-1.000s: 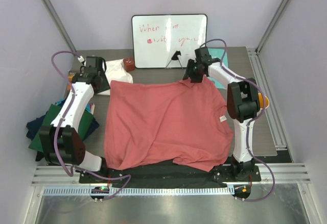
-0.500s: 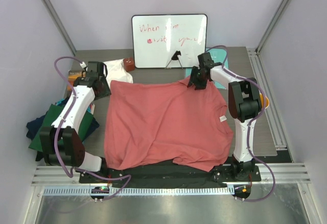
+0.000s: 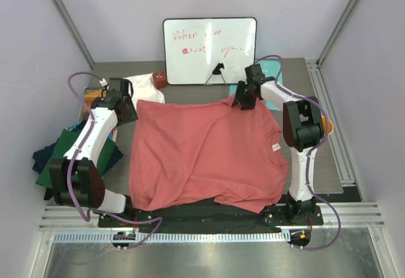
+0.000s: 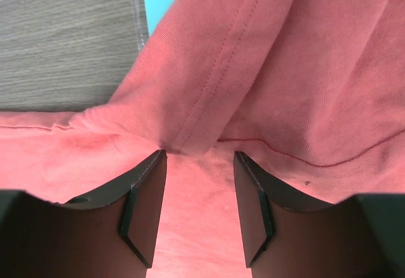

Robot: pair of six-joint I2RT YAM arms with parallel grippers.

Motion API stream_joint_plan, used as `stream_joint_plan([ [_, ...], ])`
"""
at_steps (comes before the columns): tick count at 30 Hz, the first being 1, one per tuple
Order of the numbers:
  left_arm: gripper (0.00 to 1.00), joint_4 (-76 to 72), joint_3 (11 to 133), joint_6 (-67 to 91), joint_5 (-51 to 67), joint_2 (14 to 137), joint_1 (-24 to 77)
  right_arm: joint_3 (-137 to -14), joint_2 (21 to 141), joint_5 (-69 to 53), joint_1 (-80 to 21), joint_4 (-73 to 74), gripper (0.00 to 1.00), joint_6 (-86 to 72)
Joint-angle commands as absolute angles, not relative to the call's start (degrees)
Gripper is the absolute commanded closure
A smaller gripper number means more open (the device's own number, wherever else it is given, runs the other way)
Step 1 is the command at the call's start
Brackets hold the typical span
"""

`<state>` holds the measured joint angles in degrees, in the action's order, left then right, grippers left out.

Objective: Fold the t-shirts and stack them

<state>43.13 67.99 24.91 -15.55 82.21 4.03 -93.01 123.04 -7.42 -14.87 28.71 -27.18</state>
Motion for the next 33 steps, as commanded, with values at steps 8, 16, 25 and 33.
stream_joint_plan([
  [8,0.53,42.1,68.4,24.1,-15.1,80.4,3.9,-97.7,123.6,-7.5,-14.8,26.6,0.48,-28.0],
  [16,0.53,42.2,68.0,24.0,-15.0,80.6,3.8,-97.9,124.5,-7.2,-14.8,26.2,0.54,-28.4],
  [25,0.53,41.9,68.0,24.3,-14.4,81.2,3.8,-97.5,123.4,-6.2,-14.8,25.8,0.89,-28.5],
  [33,0.52,41.0,68.1,24.9,-13.5,82.4,3.8,-97.7,121.6,-7.0,-14.8,25.8,0.98,-28.5],
])
